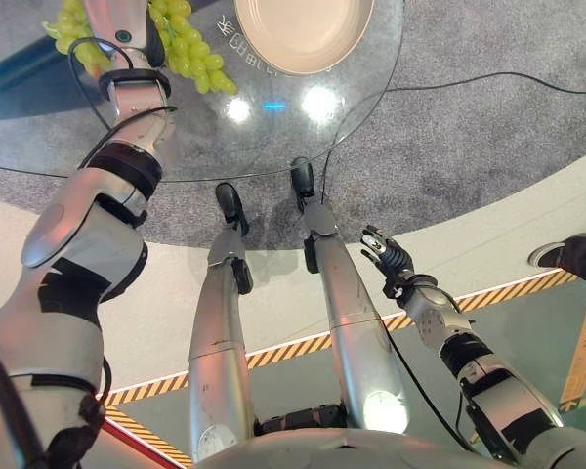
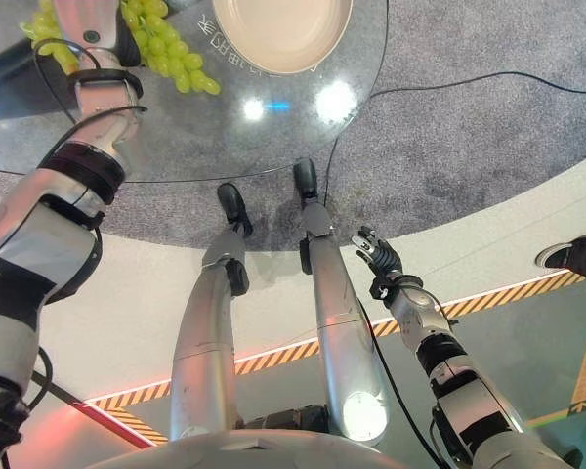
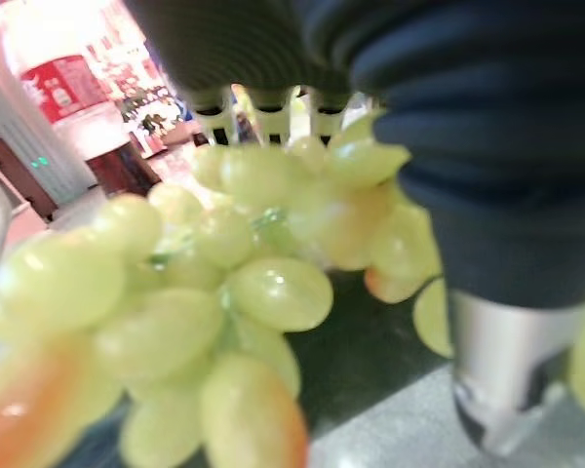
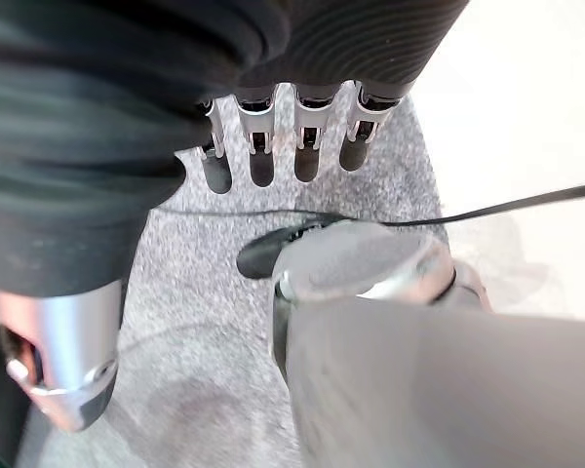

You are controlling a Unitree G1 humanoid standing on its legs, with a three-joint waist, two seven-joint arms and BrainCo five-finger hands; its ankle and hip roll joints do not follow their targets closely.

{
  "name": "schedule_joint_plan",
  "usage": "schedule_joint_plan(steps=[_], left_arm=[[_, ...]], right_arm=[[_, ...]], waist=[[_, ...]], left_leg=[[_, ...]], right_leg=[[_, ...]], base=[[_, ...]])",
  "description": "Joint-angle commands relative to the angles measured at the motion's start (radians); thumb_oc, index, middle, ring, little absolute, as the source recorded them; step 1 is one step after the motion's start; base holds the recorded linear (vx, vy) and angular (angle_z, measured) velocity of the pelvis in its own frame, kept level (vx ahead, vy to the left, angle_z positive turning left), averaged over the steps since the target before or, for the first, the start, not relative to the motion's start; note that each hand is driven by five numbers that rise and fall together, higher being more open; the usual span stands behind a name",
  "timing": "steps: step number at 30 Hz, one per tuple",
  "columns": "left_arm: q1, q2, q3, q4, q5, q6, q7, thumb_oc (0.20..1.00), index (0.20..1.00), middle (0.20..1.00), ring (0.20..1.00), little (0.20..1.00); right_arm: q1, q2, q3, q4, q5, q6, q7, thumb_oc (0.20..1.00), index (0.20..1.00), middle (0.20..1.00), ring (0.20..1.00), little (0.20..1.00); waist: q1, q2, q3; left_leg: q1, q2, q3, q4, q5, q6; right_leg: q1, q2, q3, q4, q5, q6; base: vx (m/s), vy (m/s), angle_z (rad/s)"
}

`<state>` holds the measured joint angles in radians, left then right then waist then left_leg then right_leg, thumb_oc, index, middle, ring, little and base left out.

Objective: Pick up fruits into the plate

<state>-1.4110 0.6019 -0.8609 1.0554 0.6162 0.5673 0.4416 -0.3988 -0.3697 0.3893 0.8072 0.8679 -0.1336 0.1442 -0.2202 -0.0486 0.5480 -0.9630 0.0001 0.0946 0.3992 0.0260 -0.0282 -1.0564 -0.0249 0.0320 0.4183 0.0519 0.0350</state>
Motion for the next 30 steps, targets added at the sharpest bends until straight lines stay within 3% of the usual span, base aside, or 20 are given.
schedule_joint_plan(steps=[1,2,3,9,17,30], left_arm=[[0.057,0.019,0.028,0.110,0.035,0.017,-0.046,1.000,1.000,1.000,1.000,1.000],[0.055,0.022,0.025,0.118,0.029,0.012,-0.042,1.000,1.000,1.000,1.000,1.000],[0.053,0.026,0.022,0.124,0.026,0.002,-0.042,0.200,0.200,0.200,0.200,0.200],[0.051,0.030,0.015,0.118,0.003,-0.043,-0.062,0.200,0.200,0.200,0.200,0.200],[0.062,0.019,0.010,0.098,-0.014,-0.055,-0.079,0.200,0.200,0.200,0.200,0.200],[0.174,0.026,0.082,-0.035,-0.127,-0.132,-0.053,0.200,0.200,0.200,0.200,0.200]], right_arm=[[0.090,0.006,0.019,-0.046,0.056,-0.021,0.042,1.000,1.000,1.000,1.000,1.000],[0.090,0.005,0.021,-0.047,0.058,-0.021,0.042,1.000,1.000,1.000,1.000,1.000],[0.091,0.005,0.023,-0.051,0.060,-0.021,0.041,1.000,1.000,1.000,1.000,1.000],[0.097,0.004,0.024,-0.074,0.063,-0.022,0.027,1.000,1.000,1.000,1.000,1.000],[0.098,-0.001,0.023,-0.089,0.065,-0.031,0.023,1.000,1.000,1.000,1.000,1.000],[0.130,0.001,0.006,-0.129,0.033,-0.054,0.009,1.000,1.000,1.000,1.000,1.000]], waist=[[0.001,-0.030,-0.028],[0.000,-0.031,-0.028],[-0.001,-0.031,-0.028],[0.000,-0.024,-0.028],[0.004,-0.018,-0.028],[0.038,0.014,-0.028]], left_leg=[[-0.019,-0.036,-0.048,0.057,-0.072,0.003],[-0.020,-0.036,-0.048,0.057,-0.072,0.003],[-0.023,-0.036,-0.048,0.056,-0.072,0.001],[-0.030,-0.037,-0.049,0.051,-0.067,-0.003],[-0.003,-0.042,-0.052,0.036,-0.061,-0.004],[0.166,-0.048,-0.059,-0.062,-0.028,0.004]], right_leg=[[-0.009,0.056,-0.007,0.022,0.004,0.022],[-0.011,0.056,-0.007,0.021,0.005,0.022],[-0.014,0.056,-0.007,0.019,0.006,0.022],[-0.022,0.057,-0.008,0.021,0.006,0.022],[0.002,0.059,-0.011,0.019,0.003,0.022],[0.160,0.070,-0.023,-0.017,-0.014,0.018]], base=[[0.00,-0.011,-0.06],[0.00,0.000,-0.04],[0.00,0.000,0.00],[0.00,0.000,0.00],[0.00,0.000,0.00],[0.00,0.021,0.02]])
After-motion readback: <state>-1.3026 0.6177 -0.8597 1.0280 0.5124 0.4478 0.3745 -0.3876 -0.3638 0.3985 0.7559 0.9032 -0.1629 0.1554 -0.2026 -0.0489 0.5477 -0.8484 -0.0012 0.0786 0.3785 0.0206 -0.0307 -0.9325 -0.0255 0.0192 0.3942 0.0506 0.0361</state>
